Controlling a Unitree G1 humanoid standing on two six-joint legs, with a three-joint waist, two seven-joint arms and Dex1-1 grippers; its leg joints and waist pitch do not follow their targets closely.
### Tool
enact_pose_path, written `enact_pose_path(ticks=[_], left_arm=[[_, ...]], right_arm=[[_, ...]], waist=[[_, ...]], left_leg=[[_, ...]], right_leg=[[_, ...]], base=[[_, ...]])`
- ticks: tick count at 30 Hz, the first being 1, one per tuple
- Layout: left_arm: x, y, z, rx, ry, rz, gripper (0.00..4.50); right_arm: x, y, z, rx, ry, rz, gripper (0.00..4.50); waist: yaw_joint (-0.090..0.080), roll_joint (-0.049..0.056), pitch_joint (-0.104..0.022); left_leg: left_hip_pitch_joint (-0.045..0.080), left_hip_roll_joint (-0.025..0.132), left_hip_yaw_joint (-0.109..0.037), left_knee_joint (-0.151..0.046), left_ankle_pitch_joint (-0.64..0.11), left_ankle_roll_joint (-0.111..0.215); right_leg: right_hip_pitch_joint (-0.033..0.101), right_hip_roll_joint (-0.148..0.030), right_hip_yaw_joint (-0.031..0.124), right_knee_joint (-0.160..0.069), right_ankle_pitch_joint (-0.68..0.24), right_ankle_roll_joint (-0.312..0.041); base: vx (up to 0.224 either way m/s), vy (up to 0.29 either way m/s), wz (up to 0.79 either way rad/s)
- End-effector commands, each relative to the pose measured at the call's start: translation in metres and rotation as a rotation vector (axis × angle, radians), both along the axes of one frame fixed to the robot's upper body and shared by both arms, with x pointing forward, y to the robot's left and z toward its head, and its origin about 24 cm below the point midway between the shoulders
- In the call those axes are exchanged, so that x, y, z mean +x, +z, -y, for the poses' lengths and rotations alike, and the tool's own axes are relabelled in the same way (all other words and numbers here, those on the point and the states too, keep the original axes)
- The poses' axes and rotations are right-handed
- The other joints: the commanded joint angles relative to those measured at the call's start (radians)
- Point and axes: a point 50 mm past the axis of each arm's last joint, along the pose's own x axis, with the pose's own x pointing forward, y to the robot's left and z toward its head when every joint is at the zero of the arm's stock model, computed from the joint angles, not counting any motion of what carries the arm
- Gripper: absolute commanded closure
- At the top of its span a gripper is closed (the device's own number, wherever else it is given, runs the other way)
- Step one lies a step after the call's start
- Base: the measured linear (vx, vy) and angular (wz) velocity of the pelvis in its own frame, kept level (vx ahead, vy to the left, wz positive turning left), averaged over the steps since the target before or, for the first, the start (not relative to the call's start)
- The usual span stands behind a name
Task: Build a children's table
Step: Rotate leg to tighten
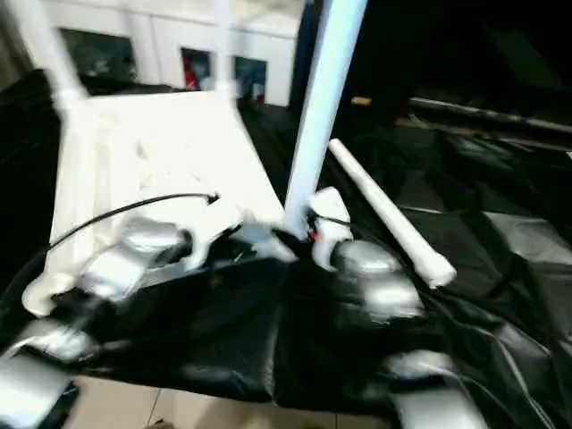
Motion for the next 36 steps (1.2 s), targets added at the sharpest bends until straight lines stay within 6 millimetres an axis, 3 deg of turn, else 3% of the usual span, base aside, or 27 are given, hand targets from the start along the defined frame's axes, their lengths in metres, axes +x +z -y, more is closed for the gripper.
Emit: enact_pose_path(ticks=[1, 6, 9, 14, 18, 20, 21, 24, 26, 29, 33, 36], left_arm=[[0.009, 0.004, 0.004, 0.017, 0.119, 0.051, 4.5], [0.007, 0.004, 0.026, -0.017, 0.094, 0.046, 4.5], [0.005, 0.004, 0.026, -0.022, 0.072, 0.044, 4.5], [0.004, 0.003, 0.023, -0.021, 0.042, 0.042, 4.5], [0.001, 0.006, 0.016, -0.027, -0.025, 0.041, 4.5], [-0.001, 0.007, 0.013, -0.033, -0.065, 0.041, 4.5], [-0.003, 0.007, 0.01, -0.031, -0.085, 0.033, 4.5], [-0.01, 0.008, 0.001, -0.037, -0.168, 0.009, 4.5], [-0.014, 0.01, -0.003, -0.047, -0.23, 0.005, 4.5], [-0.023, 0.011, -0.007, -0.069, -0.328, -0.016, 4.5], [-0.03, 0.012, -0.018, -0.062, -0.382, -0.057, 4.5], [-0.031, 0.012, -0.02, -0.062, -0.394, -0.066, 4.5]], right_arm=[[-0.014, -0.035, -0.014, -0.028, -0.069, -0.176, 1.76], [-0.013, -0.032, -0.039, 0.006, -0.032, -0.163, 1.76], [-0.012, -0.03, -0.04, 0.031, -0.022, -0.159, 1.04], [-0.009, -0.025, -0.036, 0.028, 0.007, -0.125, 0.97], [-0.004, -0.012, -0.022, 0.017, 0.098, -0.061, 0.97], [-0.004, -0.008, -0.014, -0.012, 0.142, -0.032, 0.97], [-0.004, -0.004, -0.008, -0.036, 0.184, -0.009, 0.97], [-0.008, 0.008, 0.011, -0.085, 0.323, 0.034, 0.97], [-0.012, 0.011, 0.018, -0.099, 0.381, 0.044, 0.97], [-0.019, 0.014, 0.027, -0.117, 0.466, 0.045, 0.97], [-0.029, 0.017, 0.037, -0.114, 0.574, 0.034, 0.97], [-0.03, 0.019, 0.037, -0.1, 0.598, 0.034, 0.97]], waist=[[0.002, 0.013, -0.047], [-0.005, 0.014, -0.05], [-0.005, 0.013, -0.052], [-0.005, 0.013, -0.051], [-0.006, 0.012, -0.051], [-0.004, 0.01, -0.056], [-0.003, 0.016, -0.057], [0.0, 0.011, -0.062], [0.002, 0.011, -0.064], [0.006, 0.012, -0.059], [0.017, 0.016, -0.055], [0.017, 0.016, -0.054]], left_leg=[[0.001, 0.021, -0.004, -0.072, -0.239, -0.027], [-0.003, 0.021, -0.003, -0.072, -0.231, -0.007], [-0.005, 0.021, -0.002, -0.071, -0.207, 0.007], [-0.006, 0.021, -0.002, -0.072, -0.209, 0.017], [-0.007, 0.021, -0.001, -0.07, -0.207, 0.027], [-0.009, 0.022, 0.001, -0.066, -0.154, 0.044], [-0.01, 0.021, 0.001, -0.064, -0.136, 0.049], [-0.011, 0.019, 0.005, -0.055, -0.06, 0.097], [-0.011, 0.018, 0.006, -0.053, -0.046, 0.11], [-0.01, 0.024, 0.006, -0.055, -0.08, 0.126], [-0.001, 0.027, 0.01, -0.058, -0.118, 0.101], [-0.003, 0.026, 0.009, -0.06, -0.132, 0.085]], right_leg=[[0.037, -0.057, 0.054, -0.097, -0.294, -0.159], [0.037, -0.052, 0.055, -0.092, -0.212, -0.169], [0.041, -0.05, 0.055, -0.087, -0.152, -0.181], [0.042, -0.051, 0.056, -0.087, -0.147, -0.194], [0.044, -0.051, 0.057, -0.089, -0.152, -0.194], [0.048, -0.05, 0.058, -0.079, -0.064, -0.211], [0.049, -0.05, 0.058, -0.075, -0.033, -0.219], [0.054, -0.046, 0.059, -0.061, 0.119, -0.26], [0.053, -0.046, 0.059, -0.058, 0.152, -0.269], [0.05, -0.047, 0.058, -0.06, 0.116, -0.278], [0.041, -0.044, 0.062, -0.064, 0.057, -0.282], [0.041, -0.044, 0.063, -0.065, 0.036, -0.274]], base=[[0.0, 0.0, 0.0], [0.0, 0.0, 0.0], [0.0, 0.0, 0.0], [0.0, 0.0, 0.0], [0.0, 0.0, 0.0], [0.0, 0.0, 0.0], [0.0, 0.0, 0.0], [0.0, 0.0, 0.0], [0.0, 0.0, 0.0], [0.0, 0.0, 0.0], [0.0, 0.0, 0.0], [0.0, 0.0, 0.0]])
